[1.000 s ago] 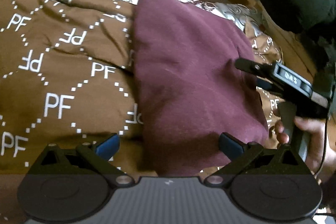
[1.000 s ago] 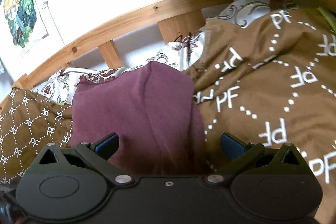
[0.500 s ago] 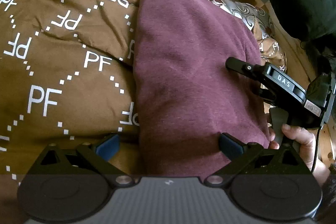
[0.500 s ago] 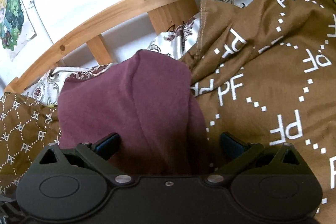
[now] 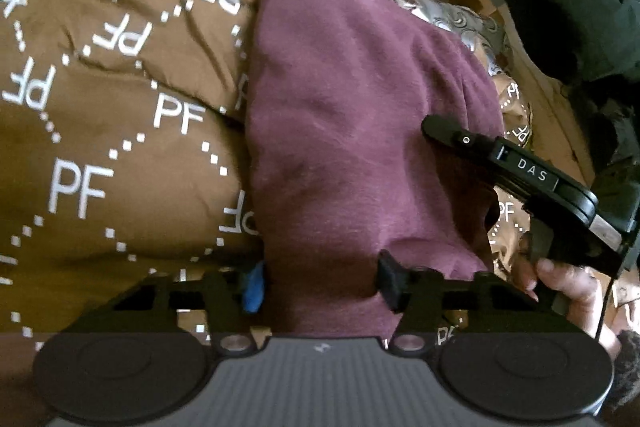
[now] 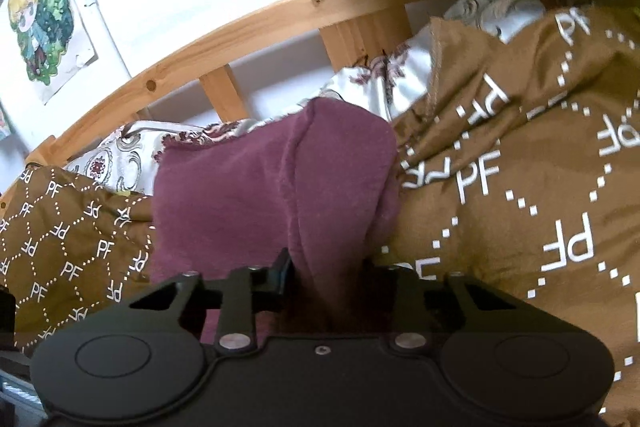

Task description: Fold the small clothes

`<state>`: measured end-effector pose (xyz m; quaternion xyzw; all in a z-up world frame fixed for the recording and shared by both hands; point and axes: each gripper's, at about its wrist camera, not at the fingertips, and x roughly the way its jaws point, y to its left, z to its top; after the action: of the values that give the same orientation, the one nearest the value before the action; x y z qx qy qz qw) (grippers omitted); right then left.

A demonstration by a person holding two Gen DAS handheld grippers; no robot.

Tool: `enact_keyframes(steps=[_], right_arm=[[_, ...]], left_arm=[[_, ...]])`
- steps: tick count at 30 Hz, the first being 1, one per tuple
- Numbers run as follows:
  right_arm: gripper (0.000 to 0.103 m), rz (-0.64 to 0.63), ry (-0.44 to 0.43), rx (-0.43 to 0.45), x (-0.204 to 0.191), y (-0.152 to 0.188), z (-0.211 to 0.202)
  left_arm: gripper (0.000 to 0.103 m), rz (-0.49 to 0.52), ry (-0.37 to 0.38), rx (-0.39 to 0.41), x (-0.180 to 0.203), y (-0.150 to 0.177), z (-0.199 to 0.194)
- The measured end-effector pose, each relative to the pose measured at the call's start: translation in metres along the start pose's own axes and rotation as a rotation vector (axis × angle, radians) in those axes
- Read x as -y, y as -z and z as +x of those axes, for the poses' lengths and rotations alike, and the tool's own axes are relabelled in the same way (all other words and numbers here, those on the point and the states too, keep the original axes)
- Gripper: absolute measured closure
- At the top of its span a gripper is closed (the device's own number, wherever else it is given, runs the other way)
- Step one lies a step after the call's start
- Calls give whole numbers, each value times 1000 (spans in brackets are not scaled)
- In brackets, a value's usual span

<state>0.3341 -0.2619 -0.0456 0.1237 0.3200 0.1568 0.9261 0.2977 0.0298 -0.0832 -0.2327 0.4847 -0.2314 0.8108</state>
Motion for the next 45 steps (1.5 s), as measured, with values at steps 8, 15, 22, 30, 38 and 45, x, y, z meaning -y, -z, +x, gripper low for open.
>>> enact_keyframes(steps=[8,15,22,30,38,45], right_arm=[[78,-141,-40,91,-48,-3,-26],[78,-253,-140,151,-101,-10,-31],[78,-274,-166,155,-141,-23,4],[78,-256,-105,86,-144,-18,54],[61,-217,-50,88,-128,-14,61],[31,-292,-4,122,-132,-8,50]], left_arm=[[53,165,-160,171,29,14,-54],[53,106,-236,258,14,11,-90],[52,80,-275,306,-19,-9,-99],[49,-12,-256,257,-52,-15,-85],[43,-17,-269,247,-53,-16,-77],[38,-25,-283,242,-50,-16,-76]])
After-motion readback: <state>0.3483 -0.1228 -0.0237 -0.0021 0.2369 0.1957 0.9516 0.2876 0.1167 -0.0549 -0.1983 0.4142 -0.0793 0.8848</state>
